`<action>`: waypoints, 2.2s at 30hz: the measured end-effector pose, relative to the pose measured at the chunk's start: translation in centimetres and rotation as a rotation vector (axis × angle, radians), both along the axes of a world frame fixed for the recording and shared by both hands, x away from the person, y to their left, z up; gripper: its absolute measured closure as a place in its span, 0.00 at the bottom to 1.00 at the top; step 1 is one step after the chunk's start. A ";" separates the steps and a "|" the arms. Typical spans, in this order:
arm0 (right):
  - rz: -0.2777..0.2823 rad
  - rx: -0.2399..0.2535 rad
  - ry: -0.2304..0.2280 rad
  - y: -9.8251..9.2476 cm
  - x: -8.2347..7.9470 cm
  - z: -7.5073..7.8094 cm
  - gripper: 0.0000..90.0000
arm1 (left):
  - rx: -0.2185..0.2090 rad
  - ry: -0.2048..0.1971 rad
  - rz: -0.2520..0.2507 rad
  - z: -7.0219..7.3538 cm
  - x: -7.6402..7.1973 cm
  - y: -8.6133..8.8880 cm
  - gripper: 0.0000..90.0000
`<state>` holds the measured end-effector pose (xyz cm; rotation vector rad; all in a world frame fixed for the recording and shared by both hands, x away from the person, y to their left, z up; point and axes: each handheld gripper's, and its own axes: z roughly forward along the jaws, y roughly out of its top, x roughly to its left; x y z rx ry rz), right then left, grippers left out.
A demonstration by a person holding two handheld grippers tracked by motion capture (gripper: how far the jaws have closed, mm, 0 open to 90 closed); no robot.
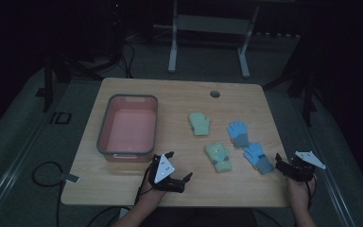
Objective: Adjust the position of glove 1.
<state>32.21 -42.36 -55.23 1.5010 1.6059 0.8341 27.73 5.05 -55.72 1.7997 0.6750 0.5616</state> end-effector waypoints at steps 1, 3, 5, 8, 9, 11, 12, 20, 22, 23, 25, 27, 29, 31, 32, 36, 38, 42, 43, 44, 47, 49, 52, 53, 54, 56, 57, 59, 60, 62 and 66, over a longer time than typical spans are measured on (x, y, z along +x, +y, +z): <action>0.002 -0.001 0.001 -0.1 0.0 0.0 0.15 | 0.000 0.000 0.000 0.0 0.0 0.0 0.02; -0.005 -0.030 0.028 -0.1 0.0 -0.1 0.15 | 0.007 -0.001 -0.008 0.0 0.0 -0.1 0.02; -0.002 -0.036 0.055 -0.1 0.1 -0.1 0.15 | 0.004 -0.003 -0.017 0.0 0.0 0.0 0.02; 0.009 -0.057 0.065 0.2 0.2 -0.1 0.15 | 0.002 0.001 -0.020 0.0 0.0 0.0 0.02; 0.009 -0.057 0.065 0.2 0.2 -0.1 0.15 | -0.005 0.009 -0.018 0.0 0.1 0.1 0.02; 0.029 -0.044 0.072 0.3 0.3 0.1 0.14 | -0.009 0.006 -0.017 0.0 0.1 0.1 0.02; 0.031 -0.030 0.087 0.2 0.4 0.2 0.13 | -0.008 0.004 -0.015 0.0 0.1 0.1 0.02; 0.050 -0.022 0.089 0.1 0.6 3.0 0.17 | -0.002 0.003 -0.019 0.0 0.1 0.1 0.02; 0.088 0.023 0.111 0.0 0.8 3.7 0.18 | 0.000 0.003 -0.017 0.0 0.0 0.0 0.02; 0.094 0.040 0.112 0.0 0.9 3.9 0.18 | 0.003 0.000 -0.016 0.0 0.0 0.0 0.02; 0.114 0.063 0.113 0.2 1.1 4.4 0.18 | 0.010 -0.004 -0.018 0.0 0.0 -0.1 0.02; 0.113 0.052 0.117 0.7 1.3 4.9 0.15 | 0.015 -0.006 -0.021 0.0 0.0 -0.1 0.02; 0.126 0.062 0.113 1.2 1.5 5.3 0.14 | 0.017 -0.010 -0.022 0.0 -0.1 -0.1 0.02; 0.146 0.055 0.111 1.8 1.7 5.7 0.14 | 0.018 -0.010 -0.021 0.0 -0.1 -0.1 0.02; 0.156 0.059 0.109 2.0 1.7 5.9 0.14 | 0.019 -0.009 -0.021 0.0 -0.1 -0.1 0.02; 0.186 0.063 0.107 3.1 2.2 6.4 0.14 | 0.016 -0.008 -0.022 0.0 -0.1 -0.1 0.02; 0.197 0.067 0.111 3.6 2.5 6.6 0.14 | 0.016 -0.009 -0.019 0.0 -0.1 -0.1 0.02; 0.226 0.051 0.112 4.6 3.2 7.2 0.14 | 0.018 -0.011 -0.019 0.0 -0.1 -0.1 0.02; 0.229 0.048 0.108 4.9 3.3 7.4 0.14 | 0.018 -0.012 -0.020 0.0 -0.1 -0.2 0.02; 0.233 0.048 0.103 5.1 3.5 7.6 0.14 | 0.019 -0.013 -0.019 0.0 -0.1 -0.2 0.02; 0.247 0.039 0.094 5.9 4.1 8.2 0.15 | 0.020 -0.015 -0.020 0.0 -0.1 -0.2 0.02; 0.256 0.042 0.087 6.4 4.4 8.6 0.16 | 0.019 -0.014 -0.020 0.0 -0.1 -0.2 0.02; 0.265 0.038 0.084 7.0 4.8 9.0 0.16 | 0.021 -0.015 -0.022 0.0 -0.1 -0.2 0.02; 0.280 0.036 0.080 7.4 5.1 9.3 0.16 | 0.021 -0.015 -0.022 0.0 -0.1 -0.2 0.02; 0.285 0.033 0.083 7.6 5.2 9.5 0.16 | 0.021 -0.016 -0.022 0.0 -0.1 -0.2 0.02; 0.303 0.029 0.090 8.3 5.6 9.8 0.16 | 0.023 -0.016 -0.023 0.0 -0.1 -0.2 0.02; 0.313 0.030 0.094 8.7 5.8 9.9 0.17 | 0.023 -0.016 -0.023 0.0 -0.1 -0.2 0.02; 0.324 0.023 0.098 9.4 6.0 10.1 0.19 | 0.023 -0.017 -0.024 0.0 -0.1 -0.2 0.02; 0.329 0.021 0.096 9.7 6.2 10.2 0.20 | 0.023 -0.017 -0.024 0.0 -0.1 -0.2 0.02; 0.340 0.019 0.095 10.4 6.5 10.4 0.20 | 0.024 -0.017 -0.026 0.0 -0.1 -0.2 0.02; 0.367 0.012 0.091 11.5 7.2 10.7 0.24 | 0.025 -0.018 -0.027 0.0 -0.2 -0.2 0.02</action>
